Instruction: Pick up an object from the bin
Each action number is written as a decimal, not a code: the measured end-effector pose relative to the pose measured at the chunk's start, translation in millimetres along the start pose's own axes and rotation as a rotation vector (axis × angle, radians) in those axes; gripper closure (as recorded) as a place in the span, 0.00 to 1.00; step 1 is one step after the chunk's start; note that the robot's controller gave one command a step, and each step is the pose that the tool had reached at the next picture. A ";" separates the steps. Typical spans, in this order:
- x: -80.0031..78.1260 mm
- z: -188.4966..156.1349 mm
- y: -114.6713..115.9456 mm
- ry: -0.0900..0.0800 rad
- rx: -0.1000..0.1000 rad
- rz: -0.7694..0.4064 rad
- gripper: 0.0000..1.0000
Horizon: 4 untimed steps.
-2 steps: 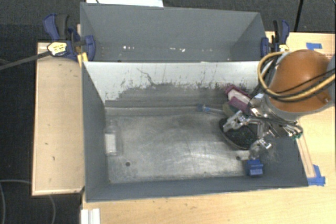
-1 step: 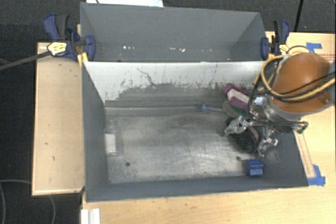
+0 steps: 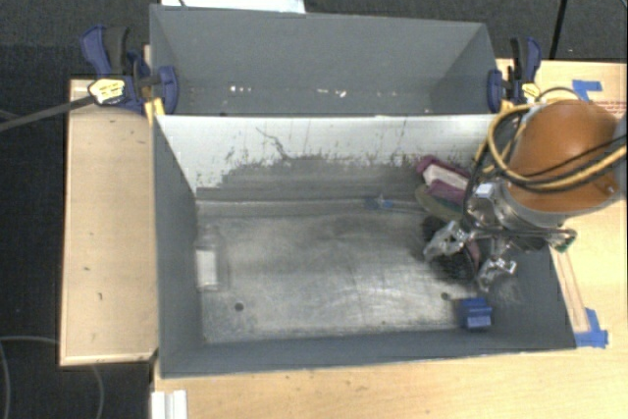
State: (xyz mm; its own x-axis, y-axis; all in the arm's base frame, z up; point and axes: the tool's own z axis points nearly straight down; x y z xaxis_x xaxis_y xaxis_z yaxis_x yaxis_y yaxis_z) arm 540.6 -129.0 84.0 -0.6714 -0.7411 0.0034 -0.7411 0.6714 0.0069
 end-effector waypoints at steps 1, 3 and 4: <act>-10.3 8.6 -8.2 0.007 -0.002 0.009 1.00; -45.8 10.2 49.5 0.001 0.012 -0.272 1.00; -35.9 -123.6 45.6 -0.007 0.015 -0.295 1.00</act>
Offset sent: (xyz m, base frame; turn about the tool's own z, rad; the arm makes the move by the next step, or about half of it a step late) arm 0.0133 0.0026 -0.0140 0.0135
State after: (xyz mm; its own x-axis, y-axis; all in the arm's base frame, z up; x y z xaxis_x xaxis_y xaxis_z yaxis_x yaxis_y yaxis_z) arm 531.9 -72.0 207.8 -0.4270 -0.9042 -0.0036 -0.9042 0.4270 -0.0086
